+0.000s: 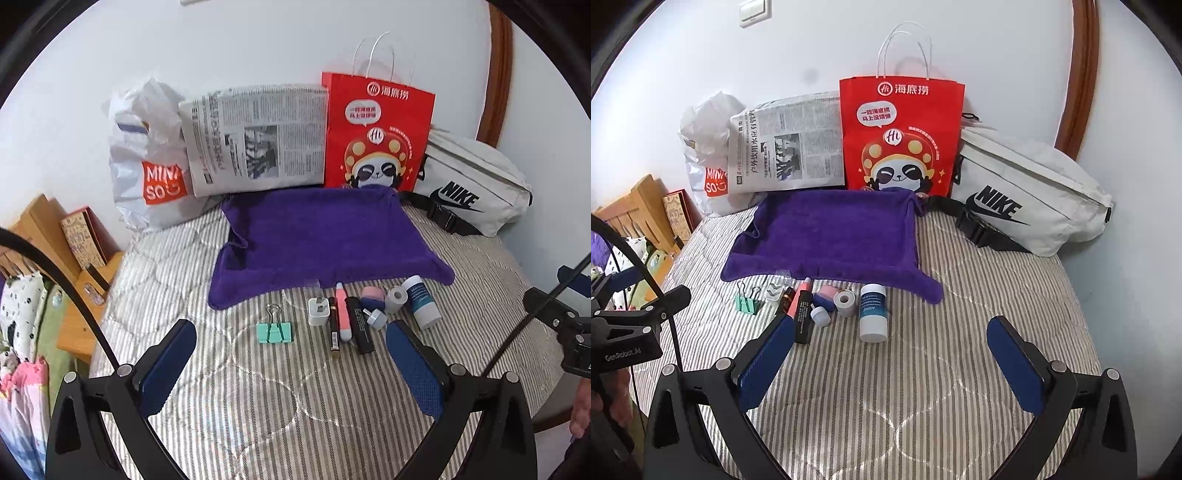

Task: Organize rigid objects

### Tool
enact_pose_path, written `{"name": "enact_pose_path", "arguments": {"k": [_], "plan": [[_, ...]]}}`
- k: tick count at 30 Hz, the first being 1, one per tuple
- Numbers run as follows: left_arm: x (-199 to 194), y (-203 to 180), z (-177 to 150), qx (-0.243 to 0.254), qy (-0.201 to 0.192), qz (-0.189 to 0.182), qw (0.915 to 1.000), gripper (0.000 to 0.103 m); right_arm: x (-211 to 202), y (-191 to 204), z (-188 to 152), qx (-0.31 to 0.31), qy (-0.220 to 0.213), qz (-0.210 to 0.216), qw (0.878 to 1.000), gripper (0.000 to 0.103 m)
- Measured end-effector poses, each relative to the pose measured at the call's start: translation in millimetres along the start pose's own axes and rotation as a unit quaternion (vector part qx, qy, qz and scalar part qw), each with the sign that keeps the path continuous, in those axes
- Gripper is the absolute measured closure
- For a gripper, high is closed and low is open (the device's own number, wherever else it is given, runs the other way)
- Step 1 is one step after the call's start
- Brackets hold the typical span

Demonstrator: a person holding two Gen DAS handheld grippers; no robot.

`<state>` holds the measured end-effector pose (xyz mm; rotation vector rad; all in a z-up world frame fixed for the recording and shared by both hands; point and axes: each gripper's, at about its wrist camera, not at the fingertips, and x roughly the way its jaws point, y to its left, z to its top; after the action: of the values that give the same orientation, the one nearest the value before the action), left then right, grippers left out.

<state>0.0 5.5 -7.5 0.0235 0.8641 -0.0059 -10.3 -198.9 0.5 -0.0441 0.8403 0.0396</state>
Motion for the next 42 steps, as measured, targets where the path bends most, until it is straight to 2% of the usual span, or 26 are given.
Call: {"name": "enact_pose_path", "arguments": {"k": [3, 9, 14, 18, 22, 24, 27, 30, 34, 37, 38, 42], "plan": [[16.6, 4.4, -3.5, 0.002, 0.016, -0.003, 0.9999, 0.000, 6.4, -3.6, -0.7, 0.001, 0.005, -0.001, 1.000, 0.001], [60.1, 19.6, -15.0, 0.009, 0.035, 0.028, 0.9990, 0.000, 27.1, -13.1, -4.0, 0.007, 0.024, -0.001, 1.000, 0.001], [98.6, 32.8, -22.0, 0.001, 0.066, 0.018, 0.9977, 0.000, 46.2, -19.1, -7.0, 0.013, 0.042, 0.000, 0.999, 0.001], [126.1, 37.1, -29.4, -0.013, 0.083, -0.007, 0.9965, 0.002, 59.8, -19.4, -8.1, 0.012, 0.053, 0.001, 0.999, 0.001], [147.3, 34.4, -34.3, -0.012, 0.086, -0.002, 0.9962, 0.005, 75.6, -19.2, -10.5, 0.013, 0.063, 0.016, 0.998, 0.001], [158.5, 31.9, -37.0, -0.005, 0.088, 0.003, 0.9961, 0.015, 85.0, -20.7, -13.0, 0.017, 0.072, 0.030, 0.997, 0.001], [168.7, 30.6, -39.8, 0.000, 0.089, 0.003, 0.9960, 0.027, 97.3, -22.3, -17.0, 0.023, 0.079, 0.025, 0.996, 0.001], [167.1, 30.7, -43.3, -0.003, 0.063, -0.004, 0.9980, 0.036, 107.6, -24.0, -19.8, 0.031, 0.084, 0.027, 0.996, 0.001], [163.3, 30.1, -45.1, 0.007, 0.040, -0.012, 0.9991, 0.043, 117.7, -21.3, -20.6, 0.035, 0.078, 0.036, 0.996, 0.001], [161.1, 26.9, -46.5, 0.013, 0.032, -0.019, 0.9992, 0.055, 125.9, -11.6, -18.7, 0.019, 0.067, 0.043, 0.997, 0.001], [161.0, 26.3, -46.2, 0.017, 0.031, -0.022, 0.9991, 0.062, 129.8, -7.9, -17.9, 0.012, 0.064, 0.043, 0.997, 0.001], [162.5, 23.4, -45.4, 0.024, 0.030, -0.021, 0.9990, 0.062, 151.0, 4.8, -18.0, -0.016, 0.068, 0.035, 0.997, 0.006]]}}
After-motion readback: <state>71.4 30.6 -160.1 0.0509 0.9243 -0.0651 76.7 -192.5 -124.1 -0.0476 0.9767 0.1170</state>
